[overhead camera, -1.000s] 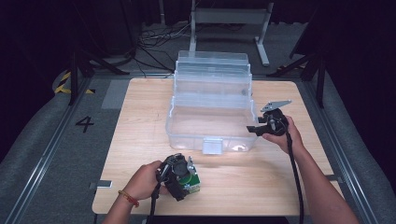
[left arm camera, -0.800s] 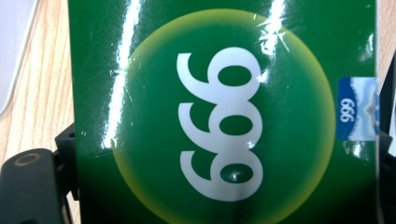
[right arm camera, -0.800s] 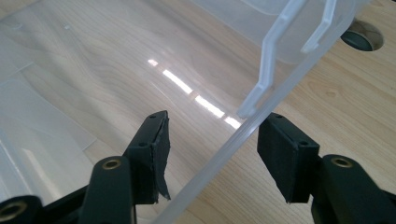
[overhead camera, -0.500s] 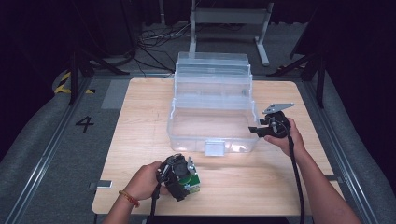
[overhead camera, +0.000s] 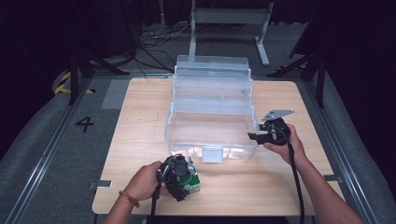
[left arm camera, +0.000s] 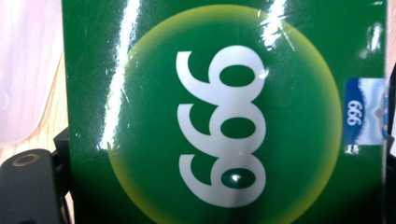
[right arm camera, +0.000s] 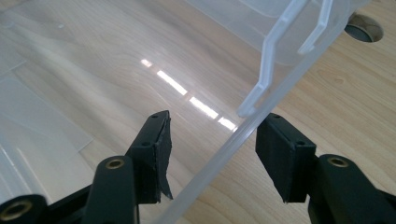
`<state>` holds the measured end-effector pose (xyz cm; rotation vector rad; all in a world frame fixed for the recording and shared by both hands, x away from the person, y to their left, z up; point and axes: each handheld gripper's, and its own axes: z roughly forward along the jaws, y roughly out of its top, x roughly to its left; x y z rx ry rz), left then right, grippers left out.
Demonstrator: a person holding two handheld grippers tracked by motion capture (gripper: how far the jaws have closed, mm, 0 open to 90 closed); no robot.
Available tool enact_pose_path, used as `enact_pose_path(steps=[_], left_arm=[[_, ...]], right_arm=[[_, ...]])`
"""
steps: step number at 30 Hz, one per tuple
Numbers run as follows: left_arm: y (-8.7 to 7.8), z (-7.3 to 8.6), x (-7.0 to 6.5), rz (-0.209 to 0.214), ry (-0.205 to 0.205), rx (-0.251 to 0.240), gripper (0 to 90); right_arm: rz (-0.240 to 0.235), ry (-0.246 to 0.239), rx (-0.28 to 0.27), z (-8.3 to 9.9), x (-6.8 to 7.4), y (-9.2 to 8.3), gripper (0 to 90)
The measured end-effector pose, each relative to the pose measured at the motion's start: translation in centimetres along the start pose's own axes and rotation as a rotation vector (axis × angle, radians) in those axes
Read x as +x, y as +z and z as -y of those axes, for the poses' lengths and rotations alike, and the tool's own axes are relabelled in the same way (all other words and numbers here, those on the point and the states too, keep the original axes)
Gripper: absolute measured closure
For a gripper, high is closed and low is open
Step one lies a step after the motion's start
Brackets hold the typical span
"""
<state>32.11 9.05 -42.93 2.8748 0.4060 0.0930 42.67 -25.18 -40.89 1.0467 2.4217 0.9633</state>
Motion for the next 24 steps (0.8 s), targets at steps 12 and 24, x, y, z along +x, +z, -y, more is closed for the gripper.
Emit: enact_pose_path(steps=[12,24], left_arm=[[0.0,0.0,0.0,0.003,0.002,-0.003,13.1],[0.1,0.1,-0.1,0.013,0.010,-0.010,12.7]], right_arm=[[-0.025,-0.006,0.026,0.5,1.9,-1.0,41.0],[0.015,-0.071,-0.124,1.7,1.1,-5.7,32.1]])
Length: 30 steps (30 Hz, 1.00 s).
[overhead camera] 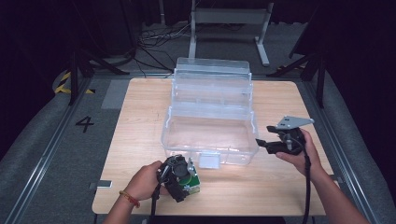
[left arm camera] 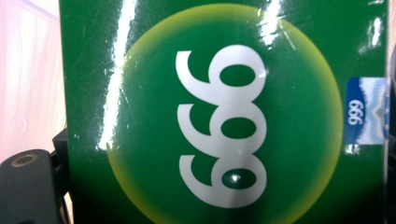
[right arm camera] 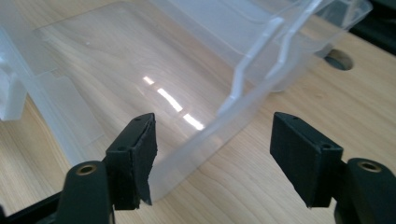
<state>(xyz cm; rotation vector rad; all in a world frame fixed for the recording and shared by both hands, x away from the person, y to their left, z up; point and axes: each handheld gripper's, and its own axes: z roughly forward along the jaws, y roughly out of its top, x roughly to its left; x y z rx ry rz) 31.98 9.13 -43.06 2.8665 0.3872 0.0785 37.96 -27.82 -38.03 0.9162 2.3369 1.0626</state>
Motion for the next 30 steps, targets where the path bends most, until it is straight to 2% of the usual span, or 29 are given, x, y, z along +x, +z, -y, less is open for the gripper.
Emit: enact_pose_path(steps=[1,2,3,5,6,7,8,11,13,14,16,18,20,21,22,25,26,28,30], left_arm=[[0.0,0.0,0.0,0.000,0.000,0.000,12.7],[0.0,0.0,0.0,-0.001,0.001,0.003,12.7],[0.0,0.0,0.0,-0.004,-0.001,0.007,12.6],[0.0,0.0,-0.1,-0.005,-0.003,0.009,12.8],[-0.1,0.0,-0.1,-0.009,-0.001,0.007,12.8],[-0.1,0.0,-0.1,-0.009,-0.003,0.007,13.1],[-0.1,0.0,-0.1,-0.008,-0.003,0.002,13.1],[-0.3,-0.1,-0.1,-0.004,0.007,0.007,14.6],[-0.3,-0.2,-0.1,0.004,0.014,0.007,15.2],[-0.3,-0.2,-0.1,0.005,0.022,0.000,15.4],[-0.4,-0.3,-0.3,0.007,0.029,0.014,15.5],[-0.7,-0.3,-0.6,0.017,0.039,-0.010,15.6],[-0.9,-0.4,-0.7,0.024,0.037,-0.012,15.6],[-1.1,-0.4,-0.7,0.031,0.041,-0.029,15.6],[-1.8,-0.6,-0.8,0.026,0.062,-0.038,15.7],[-2.7,-0.9,-0.8,0.025,0.080,-0.052,15.7],[-3.5,-1.2,-0.7,0.010,0.101,-0.063,15.8],[-3.9,-1.3,-0.7,0.005,0.098,-0.065,15.8],[-5.0,-1.5,-0.7,-0.021,0.121,-0.061,15.8]], right_arm=[[0.011,-0.005,-0.010,0.6,-0.4,-0.5,31.3],[0.034,-0.024,-0.006,1.9,-1.1,-1.1,30.4],[0.037,-0.031,0.008,2.5,-1.4,-1.3,29.7],[0.036,-0.037,0.016,3.1,-1.6,-1.4,29.1],[0.028,-0.039,0.033,4.3,-2.0,-1.5,29.2],[0.021,-0.034,0.072,6.3,-2.5,-1.2,29.1],[0.021,-0.034,0.072,6.3,-2.5,-1.2,29.1],[-0.015,0.011,0.098,9.3,-3.1,-0.4,29.1],[-0.043,0.067,0.099,10.6,-3.5,0.3,29.1],[-0.049,0.079,0.107,11.1,-3.6,0.6,29.1],[-0.044,0.072,0.120,11.8,-3.6,1.3,28.9],[-0.046,0.090,0.110,12.1,-3.5,1.6,28.1],[-0.043,0.087,0.099,12.2,-3.5,1.6,27.7],[-0.044,0.091,0.091,12.4,-3.5,1.6,26.2],[-0.039,0.095,0.078,12.5,-3.6,1.6,25.3],[-0.032,0.100,0.055,12.8,-3.6,1.7,25.0],[-0.028,0.104,0.051,12.8,-3.6,1.7,24.8],[-0.028,0.105,0.050,12.8,-3.6,1.7,24.8],[-0.026,0.106,0.050,12.9,-3.6,1.7,24.9]])
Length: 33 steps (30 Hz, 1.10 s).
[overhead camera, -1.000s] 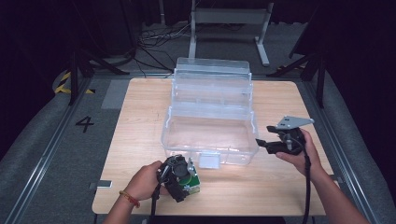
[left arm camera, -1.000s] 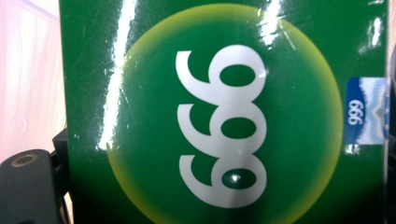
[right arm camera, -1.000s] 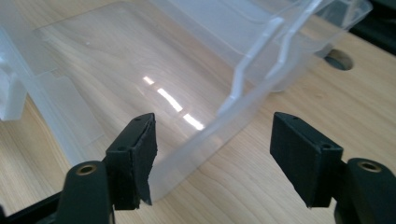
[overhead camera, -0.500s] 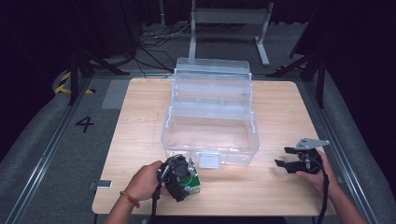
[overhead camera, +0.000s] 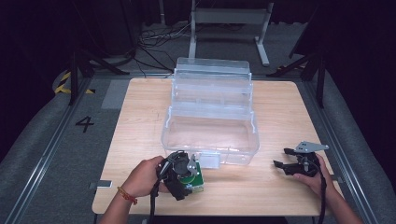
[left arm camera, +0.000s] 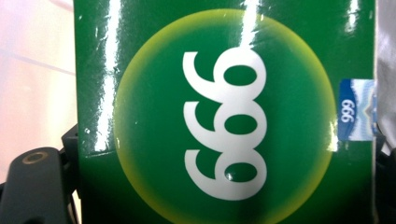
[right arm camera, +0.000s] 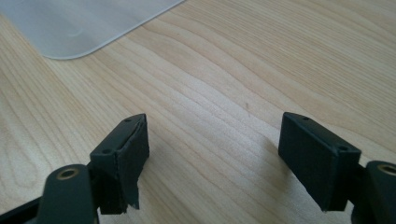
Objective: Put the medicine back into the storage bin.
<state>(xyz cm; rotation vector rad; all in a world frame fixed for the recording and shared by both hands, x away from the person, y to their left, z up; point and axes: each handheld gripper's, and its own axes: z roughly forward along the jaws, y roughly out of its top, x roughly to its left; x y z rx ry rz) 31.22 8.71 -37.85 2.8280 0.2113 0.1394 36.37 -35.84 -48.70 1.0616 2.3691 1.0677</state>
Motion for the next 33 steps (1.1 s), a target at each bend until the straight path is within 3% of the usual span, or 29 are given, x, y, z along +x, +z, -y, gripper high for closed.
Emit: enact_pose_path(steps=[2,10,17,18,26,33], left_arm=[[-1.3,-0.1,0.2,-0.001,0.030,-0.020,15.8],[-4.5,-0.8,1.4,-0.027,0.075,-0.044,15.8],[-6.7,-2.5,2.7,-0.043,0.135,-0.037,15.8],[-7.0,-2.8,3.0,-0.053,0.159,-0.034,15.8],[-8.0,-4.0,5.1,-0.056,0.159,-0.047,15.7],[-8.4,-4.8,8.0,-0.056,0.170,-0.031,15.7]], right_arm=[[0.001,0.002,0.000,0.0,0.0,0.0,24.8],[0.003,0.001,0.001,0.0,0.0,0.0,24.7],[0.003,0.002,0.000,0.0,0.0,-0.1,24.7],[0.003,0.003,-0.001,0.1,0.0,0.0,24.7],[0.002,0.003,-0.001,0.1,0.0,-0.1,24.7],[0.002,0.004,-0.001,0.1,0.0,-0.1,24.7]])
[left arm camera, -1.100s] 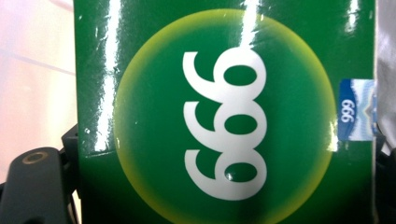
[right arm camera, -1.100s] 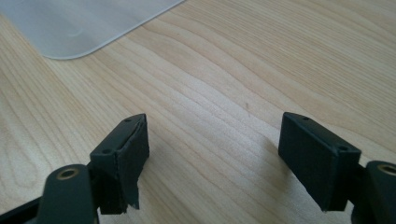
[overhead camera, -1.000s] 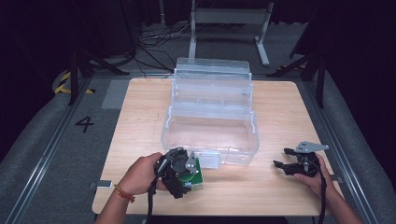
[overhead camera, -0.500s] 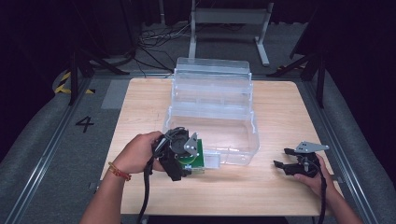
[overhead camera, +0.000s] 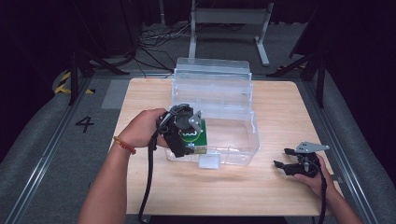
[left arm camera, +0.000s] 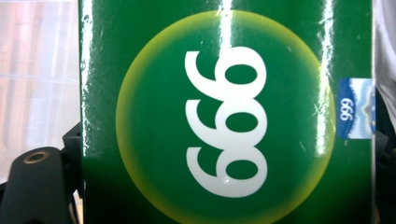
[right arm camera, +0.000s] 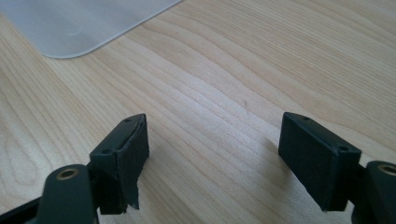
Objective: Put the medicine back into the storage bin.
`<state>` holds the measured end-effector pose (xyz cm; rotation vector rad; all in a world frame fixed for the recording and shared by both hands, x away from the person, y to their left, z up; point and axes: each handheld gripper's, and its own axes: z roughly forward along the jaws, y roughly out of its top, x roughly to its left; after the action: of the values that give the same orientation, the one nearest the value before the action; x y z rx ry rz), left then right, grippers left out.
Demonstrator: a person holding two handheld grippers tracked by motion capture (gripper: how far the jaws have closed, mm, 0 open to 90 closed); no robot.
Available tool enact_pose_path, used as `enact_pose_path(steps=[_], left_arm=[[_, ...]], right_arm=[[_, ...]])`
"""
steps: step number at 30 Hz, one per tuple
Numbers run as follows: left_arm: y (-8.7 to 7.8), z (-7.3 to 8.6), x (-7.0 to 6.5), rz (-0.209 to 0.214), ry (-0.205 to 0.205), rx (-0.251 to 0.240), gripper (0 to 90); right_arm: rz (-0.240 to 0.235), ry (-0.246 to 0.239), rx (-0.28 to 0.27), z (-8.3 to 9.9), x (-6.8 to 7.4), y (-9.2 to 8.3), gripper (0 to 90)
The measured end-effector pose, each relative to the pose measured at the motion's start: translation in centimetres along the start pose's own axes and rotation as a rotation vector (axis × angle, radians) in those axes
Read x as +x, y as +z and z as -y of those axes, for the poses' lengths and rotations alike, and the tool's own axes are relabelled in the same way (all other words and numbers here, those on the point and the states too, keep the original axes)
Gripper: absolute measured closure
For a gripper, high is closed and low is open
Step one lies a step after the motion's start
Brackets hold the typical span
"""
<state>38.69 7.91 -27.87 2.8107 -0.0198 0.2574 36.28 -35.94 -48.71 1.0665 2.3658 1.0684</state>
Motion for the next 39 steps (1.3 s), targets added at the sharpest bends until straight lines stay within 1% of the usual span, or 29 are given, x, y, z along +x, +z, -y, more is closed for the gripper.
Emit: enact_pose_path(steps=[2,3,7,8,10,11,12,13,14,16,17,18,19,20,22,24,25,29,30,32,33,35,36,38,39], left_arm=[[0.1,0.0,0.7,0.004,0.007,0.002,15.7],[0.1,0.0,0.7,0.004,0.007,0.002,15.7],[0.9,0.3,2.4,0.020,0.018,0.012,15.7],[1.1,0.4,2.6,0.027,0.011,0.015,15.7],[1.8,0.7,3.4,0.020,0.003,0.029,15.7],[2.0,0.8,3.8,0.020,0.008,0.032,15.7],[2.5,1.1,4.1,0.021,0.014,0.023,15.7],[2.5,1.1,4.1,0.021,0.014,0.023,15.7],[2.9,1.2,4.4,0.028,0.023,0.022,15.7],[3.6,1.4,4.8,0.034,0.022,0.028,15.7],[4.0,1.6,5.0,0.043,0.018,0.031,15.7],[4.7,1.8,5.3,0.060,0.020,0.043,15.7],[4.7,1.8,5.3,0.060,0.020,0.043,15.6],[5.1,1.9,5.4,0.065,0.015,0.050,15.6],[5.7,2.1,5.6,0.062,0.004,0.062,15.6],[6.3,2.4,5.8,0.075,0.012,0.067,15.6],[6.7,2.6,5.9,0.090,0.005,0.069,15.6],[6.9,3.0,6.0,0.080,-0.008,0.057,15.6],[7.0,3.2,6.1,0.097,-0.009,0.054,15.6],[7.1,3.5,6.0,0.104,-0.020,0.049,15.6],[7.1,3.6,6.1,0.106,-0.018,0.043,15.5],[7.3,3.8,6.0,0.109,-0.032,0.036,15.4],[7.4,3.8,6.0,0.120,-0.042,0.041,15.3],[7.6,4.0,5.9,0.115,-0.060,0.044,15.3],[7.8,4.1,6.0,0.129,-0.070,0.046,15.1]], right_arm=[[0.000,-0.001,0.000,0.0,0.0,0.0,24.8],[0.000,-0.001,0.000,0.0,0.0,0.0,24.8],[0.003,0.004,0.002,0.0,0.0,-0.1,24.7],[0.003,0.004,0.002,0.0,0.0,-0.1,24.7],[0.003,0.004,0.002,0.0,0.0,-0.1,24.7],[0.003,0.003,0.002,0.0,0.0,-0.1,24.7],[0.003,0.004,0.002,0.0,0.0,-0.1,24.7],[0.003,0.004,0.002,0.0,0.0,-0.1,24.7],[0.004,0.003,0.002,0.0,0.0,-0.1,24.7],[0.005,0.004,0.001,0.1,0.0,-0.1,24.7],[0.007,0.005,0.001,0.1,0.0,-0.1,24.7],[0.007,0.005,0.002,0.1,0.0,-0.1,24.7],[0.007,0.005,0.002,0.1,0.0,-0.1,24.7],[0.008,0.005,0.001,0.1,0.0,-0.1,24.7],[0.008,0.007,0.000,0.1,0.0,-0.1,24.7],[0.010,0.009,0.000,0.1,0.1,-0.1,24.7],[0.012,0.010,0.000,0.1,0.1,-0.1,24.7],[0.013,0.012,0.000,0.1,0.1,-0.1,24.7],[0.014,0.012,0.000,0.1,0.1,-0.1,24.7],[0.014,0.013,0.000,0.1,0.1,-0.1,24.7],[0.014,0.012,0.000,0.1,0.1,-0.1,24.7],[0.015,0.012,0.000,0.1,0.1,-0.1,24.7],[0.015,0.013,0.000,0.1,0.1,-0.1,24.7],[0.016,0.014,0.001,0.1,0.1,-0.1,24.7],[0.017,0.013,0.001,0.2,0.1,-0.2,24.8]])
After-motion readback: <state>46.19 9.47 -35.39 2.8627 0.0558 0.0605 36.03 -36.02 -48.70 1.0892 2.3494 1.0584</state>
